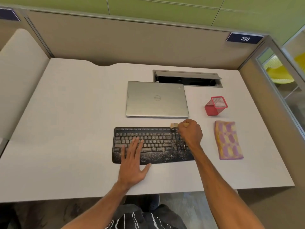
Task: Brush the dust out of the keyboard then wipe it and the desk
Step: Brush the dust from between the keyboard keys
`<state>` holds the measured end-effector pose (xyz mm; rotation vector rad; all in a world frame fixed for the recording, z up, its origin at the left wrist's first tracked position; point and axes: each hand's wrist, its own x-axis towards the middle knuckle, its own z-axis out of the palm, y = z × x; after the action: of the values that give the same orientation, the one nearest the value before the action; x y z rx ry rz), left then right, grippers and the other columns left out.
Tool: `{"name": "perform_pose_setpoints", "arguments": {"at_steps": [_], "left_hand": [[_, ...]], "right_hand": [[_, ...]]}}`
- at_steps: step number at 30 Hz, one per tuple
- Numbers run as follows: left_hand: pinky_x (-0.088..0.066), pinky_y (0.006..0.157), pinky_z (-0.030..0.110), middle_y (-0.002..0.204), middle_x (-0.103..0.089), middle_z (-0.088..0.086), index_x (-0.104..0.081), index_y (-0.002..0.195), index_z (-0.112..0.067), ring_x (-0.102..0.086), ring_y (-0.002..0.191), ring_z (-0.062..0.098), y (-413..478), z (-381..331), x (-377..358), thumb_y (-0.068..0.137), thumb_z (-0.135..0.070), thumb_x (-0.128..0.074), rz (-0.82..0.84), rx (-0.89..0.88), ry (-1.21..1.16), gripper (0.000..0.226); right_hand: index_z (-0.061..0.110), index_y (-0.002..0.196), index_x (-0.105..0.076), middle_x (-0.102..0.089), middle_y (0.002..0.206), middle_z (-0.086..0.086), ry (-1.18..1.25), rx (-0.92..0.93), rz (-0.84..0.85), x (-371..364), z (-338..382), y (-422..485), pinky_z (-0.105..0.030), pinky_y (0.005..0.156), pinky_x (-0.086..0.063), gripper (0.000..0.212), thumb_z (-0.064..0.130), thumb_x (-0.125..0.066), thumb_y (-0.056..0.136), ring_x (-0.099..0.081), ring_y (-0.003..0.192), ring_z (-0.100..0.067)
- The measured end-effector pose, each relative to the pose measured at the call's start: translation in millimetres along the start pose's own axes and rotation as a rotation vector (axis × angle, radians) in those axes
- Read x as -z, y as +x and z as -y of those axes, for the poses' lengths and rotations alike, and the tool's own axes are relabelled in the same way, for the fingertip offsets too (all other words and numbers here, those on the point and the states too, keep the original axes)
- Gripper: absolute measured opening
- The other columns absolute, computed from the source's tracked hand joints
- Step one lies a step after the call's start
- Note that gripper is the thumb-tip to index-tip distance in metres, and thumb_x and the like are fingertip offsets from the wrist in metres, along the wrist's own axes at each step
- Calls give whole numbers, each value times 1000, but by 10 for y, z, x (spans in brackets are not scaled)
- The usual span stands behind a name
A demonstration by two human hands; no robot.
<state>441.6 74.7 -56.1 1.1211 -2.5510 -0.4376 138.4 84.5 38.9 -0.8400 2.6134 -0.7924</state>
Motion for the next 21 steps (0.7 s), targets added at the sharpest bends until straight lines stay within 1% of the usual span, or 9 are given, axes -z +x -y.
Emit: {"name": "perform_pose_setpoints", "arguments": {"at_steps": [2, 4, 5, 7, 10, 12, 14, 19, 21], "left_hand": [[-11, 134, 69, 185, -5, 7, -19, 175, -12, -7, 171, 27, 83, -179, -95, 96, -67, -68, -1, -28, -14, 108], [-11, 134, 68, 185, -7, 6, -22, 175, -13, -10, 171, 27, 143, -302, -187, 98, -66, -67, -16, -39, -24, 104], [-12, 134, 68, 185, -8, 6, -22, 175, -13, -11, 171, 27, 168, -345, -236, 98, -66, -67, -23, -34, -27, 103], [-12, 134, 68, 184, -10, 6, -23, 174, -13, -12, 171, 27, 208, -404, -330, 99, -64, -66, -35, -18, -30, 101], [-13, 133, 69, 184, -13, 6, -27, 173, -13, -12, 171, 26, 202, -449, -438, 101, -60, -65, -40, -16, -16, 94], [-14, 133, 70, 184, -13, 6, -28, 173, -14, -13, 170, 26, 184, -449, -475, 103, -58, -63, -39, -34, 1, 90], [-13, 133, 70, 184, -12, 5, -29, 173, -16, -12, 171, 26, 200, -438, -490, 104, -56, -62, -42, -28, 15, 87], [-8, 134, 68, 184, -12, 5, -28, 174, -18, -11, 171, 25, 192, -443, -511, 106, -55, -58, -47, -5, 41, 84], [-7, 134, 68, 184, -12, 5, -28, 174, -19, -10, 171, 25, 202, -426, -516, 106, -56, -56, -50, 0, 58, 82]], "right_hand": [[26, 89, -74, -73, 73, 9, -9, 13, 44, -8, -17, -7, -27, 65, -53, 16, 39, -66, 86, -69, 70, -14], [24, 92, -75, -74, 76, 8, -40, 46, 67, -16, -8, -37, -21, 58, -42, 14, 36, -67, 90, -68, 71, -15], [24, 95, -74, -75, 78, 7, -51, 51, 55, -20, -15, -29, -21, 57, -39, 14, 35, -66, 93, -68, 71, -15], [25, 96, -73, -75, 81, 7, -35, 28, 11, -12, -52, 36, -25, 62, -45, 15, 36, -63, 95, -67, 72, -16], [27, 91, -72, -74, 74, 10, 10, 42, 32, 10, -152, 121, -27, 66, -53, 16, 40, -62, 90, -69, 70, -12], [29, 91, -72, -73, 72, 12, -16, 103, 79, -1, -209, 107, -27, 65, -54, 15, 41, -63, 90, -68, 69, -9], [29, 94, -72, -74, 74, 12, -27, 145, 100, -22, -255, 107, -27, 67, -54, 16, 42, -62, 91, -68, 70, -9], [30, 102, -73, -75, 79, 12, -23, 146, 96, -7, -277, 230, -27, 70, -56, 20, 43, -61, 93, -70, 74, -8], [30, 101, -73, -75, 79, 12, -22, 168, 105, 12, -255, 214, -28, 69, -57, 19, 44, -61, 94, -69, 72, -7]]}}
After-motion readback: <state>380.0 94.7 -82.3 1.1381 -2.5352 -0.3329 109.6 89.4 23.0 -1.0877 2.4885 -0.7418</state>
